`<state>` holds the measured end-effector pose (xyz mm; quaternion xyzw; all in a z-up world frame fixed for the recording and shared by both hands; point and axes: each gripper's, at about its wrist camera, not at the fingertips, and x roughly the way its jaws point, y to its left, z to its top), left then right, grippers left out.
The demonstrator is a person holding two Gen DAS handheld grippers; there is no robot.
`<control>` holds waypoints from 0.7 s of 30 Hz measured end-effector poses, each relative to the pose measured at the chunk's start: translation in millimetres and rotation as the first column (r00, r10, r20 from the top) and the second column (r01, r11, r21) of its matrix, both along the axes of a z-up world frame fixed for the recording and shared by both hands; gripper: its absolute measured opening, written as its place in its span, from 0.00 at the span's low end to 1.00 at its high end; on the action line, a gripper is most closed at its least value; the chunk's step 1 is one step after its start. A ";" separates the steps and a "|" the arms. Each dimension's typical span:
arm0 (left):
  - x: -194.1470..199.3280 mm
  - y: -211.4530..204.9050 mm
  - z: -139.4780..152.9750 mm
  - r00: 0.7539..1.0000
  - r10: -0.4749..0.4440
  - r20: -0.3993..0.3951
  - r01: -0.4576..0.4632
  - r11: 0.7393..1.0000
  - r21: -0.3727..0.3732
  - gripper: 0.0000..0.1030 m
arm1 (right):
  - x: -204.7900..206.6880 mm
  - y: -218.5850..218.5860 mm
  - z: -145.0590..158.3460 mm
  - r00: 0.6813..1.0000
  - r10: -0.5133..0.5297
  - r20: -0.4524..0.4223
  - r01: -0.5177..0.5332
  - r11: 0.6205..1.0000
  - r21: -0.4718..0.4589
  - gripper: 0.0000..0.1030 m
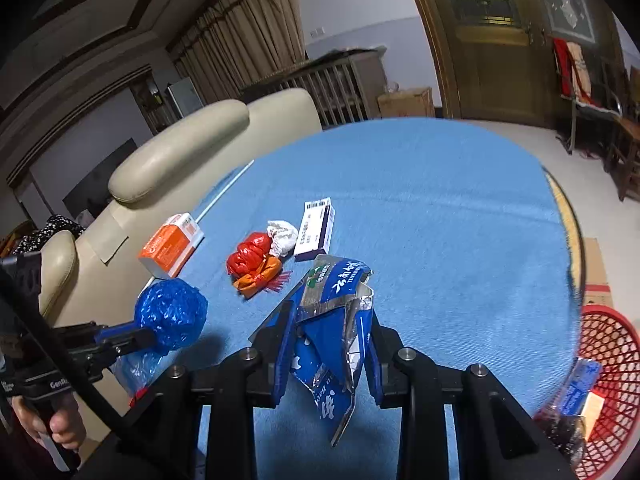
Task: Collect trash
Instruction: 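Lift the blue bag with left gripper while right lifts the blue wrapper, then carry the blue bag and blue wrapper over the red wastebasket with both grippers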
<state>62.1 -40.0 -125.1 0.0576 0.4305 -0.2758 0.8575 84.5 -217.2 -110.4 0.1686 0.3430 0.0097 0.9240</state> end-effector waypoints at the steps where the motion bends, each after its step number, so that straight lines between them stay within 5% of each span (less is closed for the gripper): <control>1: -2.9 -1.7 3.4 1.000 -0.004 0.009 0.004 1.000 -0.001 0.20 | -6.0 0.1 3.8 1.000 -0.003 0.013 0.004 1.000 -0.005 0.32; 21: -38.5 -34.1 33.9 0.990 -0.083 0.114 0.080 0.996 0.034 0.20 | -76.1 -14.6 32.2 0.988 -0.075 0.132 0.083 0.995 -0.056 0.32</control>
